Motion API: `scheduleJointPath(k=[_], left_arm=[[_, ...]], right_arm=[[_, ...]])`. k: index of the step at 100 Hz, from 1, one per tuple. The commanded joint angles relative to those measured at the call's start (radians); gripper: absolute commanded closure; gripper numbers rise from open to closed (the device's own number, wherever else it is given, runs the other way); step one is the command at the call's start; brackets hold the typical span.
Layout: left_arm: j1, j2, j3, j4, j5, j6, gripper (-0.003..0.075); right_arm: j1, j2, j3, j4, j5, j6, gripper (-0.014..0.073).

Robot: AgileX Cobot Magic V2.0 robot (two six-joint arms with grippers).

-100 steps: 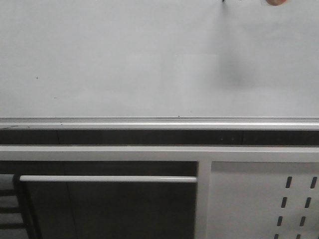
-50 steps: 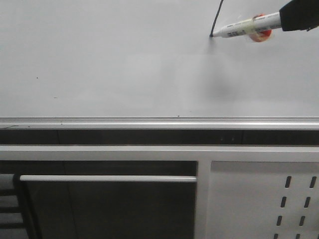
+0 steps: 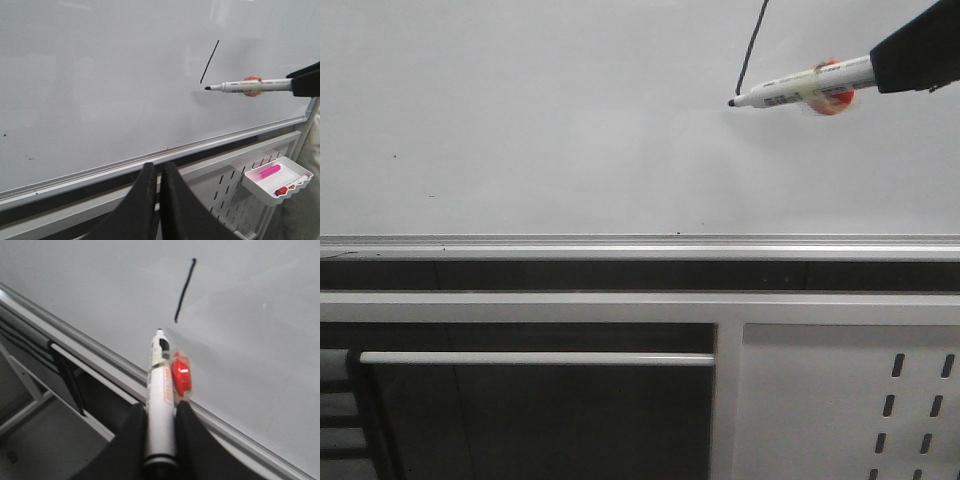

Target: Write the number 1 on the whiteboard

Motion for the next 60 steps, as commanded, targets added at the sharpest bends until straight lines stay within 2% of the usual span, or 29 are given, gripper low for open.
scheduleJointPath(k=[1,17,30,52,60], left_arm=[[-0.008,0.0,-0.022,0.021,-0.086,0.0,0.0738],[-0.008,0.0,-0.022,0.027,-0.09,0.0,0.0738],[-0.008,0.0,-0.022,0.061,-0.087,0.0,0.0738],[-0.008,0.0,-0.022,0.306,-0.075,0.0,0.0738],[-0.008,0.0,-0.022,0.343,-0.041,0.0,0.0738]], right_arm=[[-0.001,-0.086,-0.035,0.005,0.009,-0.009,0.0664],[-0.001,-0.235,-0.035,0.023,0.141,-0.009,0.0664],[-0.001,-0.271,-0.035,0.057,0.274,-0.001,0.0663],[-0.001,-0.267,-0.035,0.066,0.371,0.032,0.0663],[-0.001,-0.267,-0.035,0.066,0.389,0.061,0.0663]])
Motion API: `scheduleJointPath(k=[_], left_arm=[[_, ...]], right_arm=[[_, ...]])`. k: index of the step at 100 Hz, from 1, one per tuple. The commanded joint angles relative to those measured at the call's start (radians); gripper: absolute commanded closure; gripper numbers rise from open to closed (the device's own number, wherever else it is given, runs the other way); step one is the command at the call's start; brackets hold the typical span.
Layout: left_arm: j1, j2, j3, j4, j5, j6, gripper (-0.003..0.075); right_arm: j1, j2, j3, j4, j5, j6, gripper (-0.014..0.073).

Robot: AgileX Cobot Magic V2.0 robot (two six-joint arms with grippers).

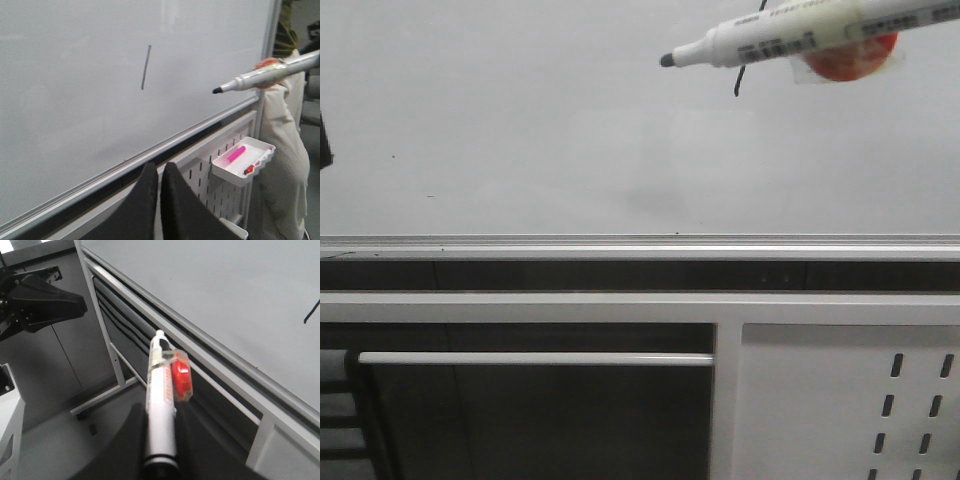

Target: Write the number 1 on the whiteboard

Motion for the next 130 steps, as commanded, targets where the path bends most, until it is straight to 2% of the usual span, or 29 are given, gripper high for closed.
scheduleJointPath(k=[1,15,23,42,71,82,104,130], left_arm=[[-0.008,0.0,-0.022,0.069,-0.032,0.0,0.0738],[-0.008,0.0,-0.022,0.139,0.057,0.044,0.0738],[-0.008,0.0,-0.022,0.182,0.07,0.067,0.0738],[-0.008,0.0,-0.022,0.182,0.088,0.11,0.0713],[-0.008,0.0,-0.029,0.196,0.114,0.16,0.0503],[-0.008,0.0,-0.033,0.2,0.115,0.167,0.0456],[-0.008,0.04,-0.062,0.225,0.217,0.2,0.0454],[-0.008,0.191,-0.146,0.221,0.23,0.238,0.0454]], right_arm=[[-0.001,0.004,-0.033,0.039,-0.009,0.031,0.0663],[-0.001,0.021,-0.033,0.032,0.053,0.058,0.0663],[-0.001,0.044,-0.031,0.03,0.081,0.07,0.0663],[-0.001,0.116,-0.031,0.026,0.114,0.09,0.0663],[-0.001,0.198,-0.031,0.034,0.132,0.09,0.0663],[-0.001,0.228,-0.031,0.057,0.139,0.09,0.0663],[-0.001,0.255,-0.033,0.107,0.139,0.071,0.0663],[-0.001,0.27,-0.033,0.135,0.113,0.064,0.0663]])
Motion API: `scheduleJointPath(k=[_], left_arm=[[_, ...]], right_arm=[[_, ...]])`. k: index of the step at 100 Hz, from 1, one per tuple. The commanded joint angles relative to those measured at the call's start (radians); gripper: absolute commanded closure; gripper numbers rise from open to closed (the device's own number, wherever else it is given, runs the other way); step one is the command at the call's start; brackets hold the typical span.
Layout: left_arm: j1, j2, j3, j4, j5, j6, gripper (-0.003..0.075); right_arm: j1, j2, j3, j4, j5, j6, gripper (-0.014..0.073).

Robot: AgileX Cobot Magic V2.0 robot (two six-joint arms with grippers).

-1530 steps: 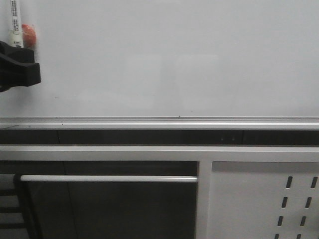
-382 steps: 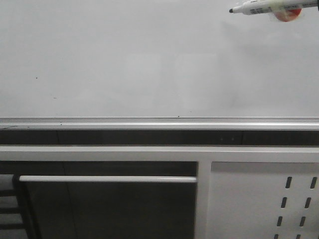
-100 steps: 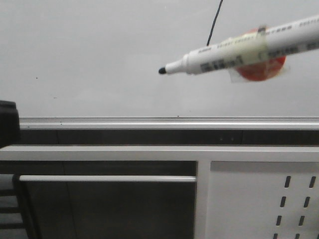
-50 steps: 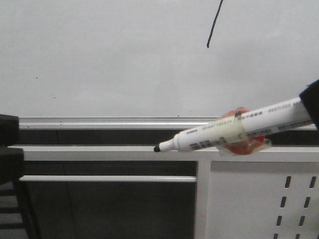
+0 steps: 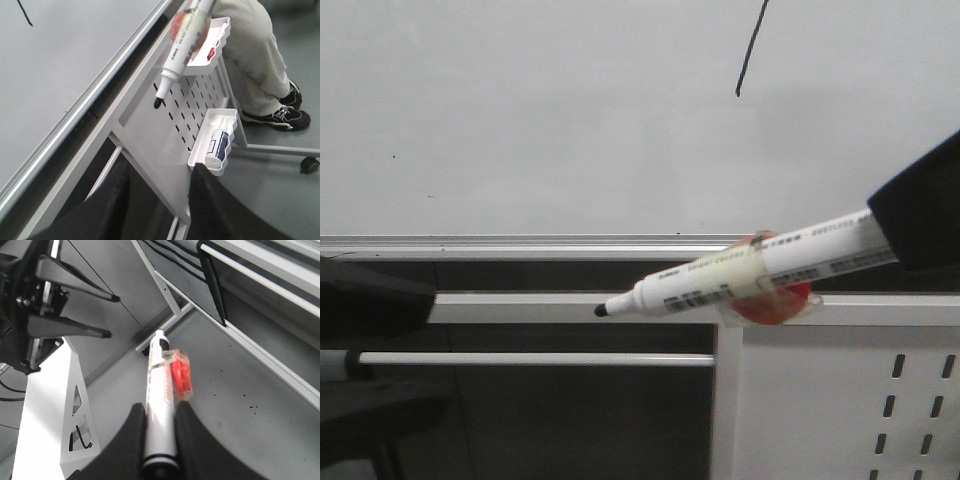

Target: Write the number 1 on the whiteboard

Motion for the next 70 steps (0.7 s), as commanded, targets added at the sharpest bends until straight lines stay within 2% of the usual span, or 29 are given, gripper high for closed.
scheduleJointPath(k=[1,16,35,70], left_arm=[[-0.004,0.051,-0.06,-0.005,-0.061,0.002,0.0454],[-0.004,0.099,-0.106,-0.018,-0.065,0.038,0.0454],[-0.004,0.101,-0.145,-0.237,-0.065,0.263,0.0454],[-0.004,0.101,-0.185,-0.373,-0.059,0.453,0.0454]], right_arm=[[-0.001,0.01,-0.033,0.056,-0.033,-0.015,0.0663],[-0.001,0.029,-0.033,0.054,-0.073,-0.015,0.0663],[-0.001,0.034,-0.037,0.05,-0.123,-0.036,0.0663],[-0.001,0.044,-0.104,0.047,-0.156,-0.067,0.0663]])
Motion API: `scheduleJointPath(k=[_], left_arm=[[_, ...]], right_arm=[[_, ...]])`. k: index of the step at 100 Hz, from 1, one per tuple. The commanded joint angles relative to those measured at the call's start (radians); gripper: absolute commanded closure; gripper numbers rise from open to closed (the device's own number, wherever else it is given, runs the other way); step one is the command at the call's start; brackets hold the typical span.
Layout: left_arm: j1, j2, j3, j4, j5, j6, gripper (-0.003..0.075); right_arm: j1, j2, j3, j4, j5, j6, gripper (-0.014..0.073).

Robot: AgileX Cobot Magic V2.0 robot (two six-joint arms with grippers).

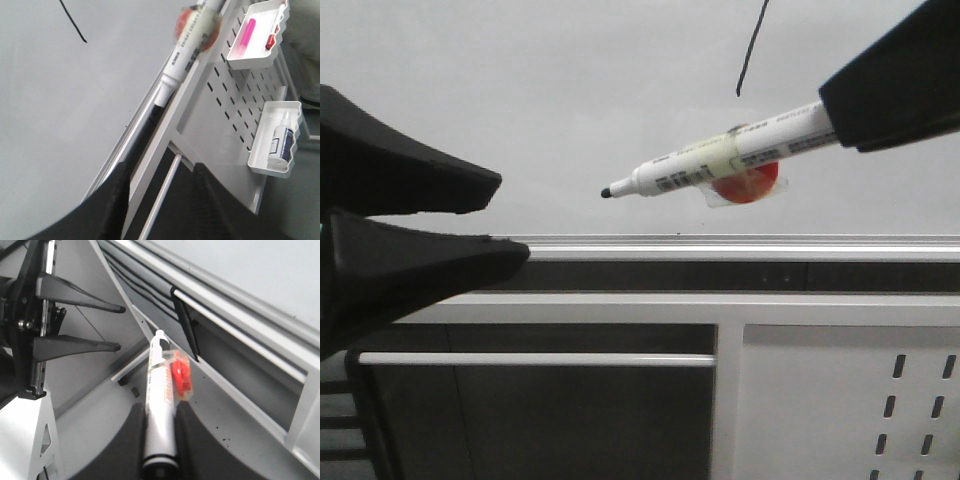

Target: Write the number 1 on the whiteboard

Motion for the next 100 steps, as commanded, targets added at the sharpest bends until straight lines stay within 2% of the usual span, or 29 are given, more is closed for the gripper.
scheduleJointPath(k=[1,18,31,50,59,100], left_arm=[[-0.004,-0.008,-0.032,-0.034,-0.066,0.04,0.0454],[-0.004,-0.008,-0.034,-0.027,-0.057,0.056,0.0454],[-0.004,-0.008,-0.034,0.072,-0.045,0.056,0.0454],[-0.004,-0.008,-0.074,0.215,0.116,0.06,0.0454],[-0.004,-0.008,-0.09,0.215,0.128,0.109,0.0454],[-0.004,-0.008,-0.167,0.177,0.179,0.107,0.0454]], right_arm=[[-0.001,0.006,-0.036,0.039,-0.035,-0.017,0.0663],[-0.001,0.041,-0.036,0.039,-0.006,-0.017,0.0663],[-0.001,0.074,-0.038,0.056,0.007,-0.017,0.0663],[-0.001,0.131,-0.08,0.068,0.066,-0.017,0.0663],[-0.001,0.154,-0.092,0.07,0.079,-0.017,0.0663],[-0.001,0.174,-0.095,0.098,0.118,-0.017,0.0663]])
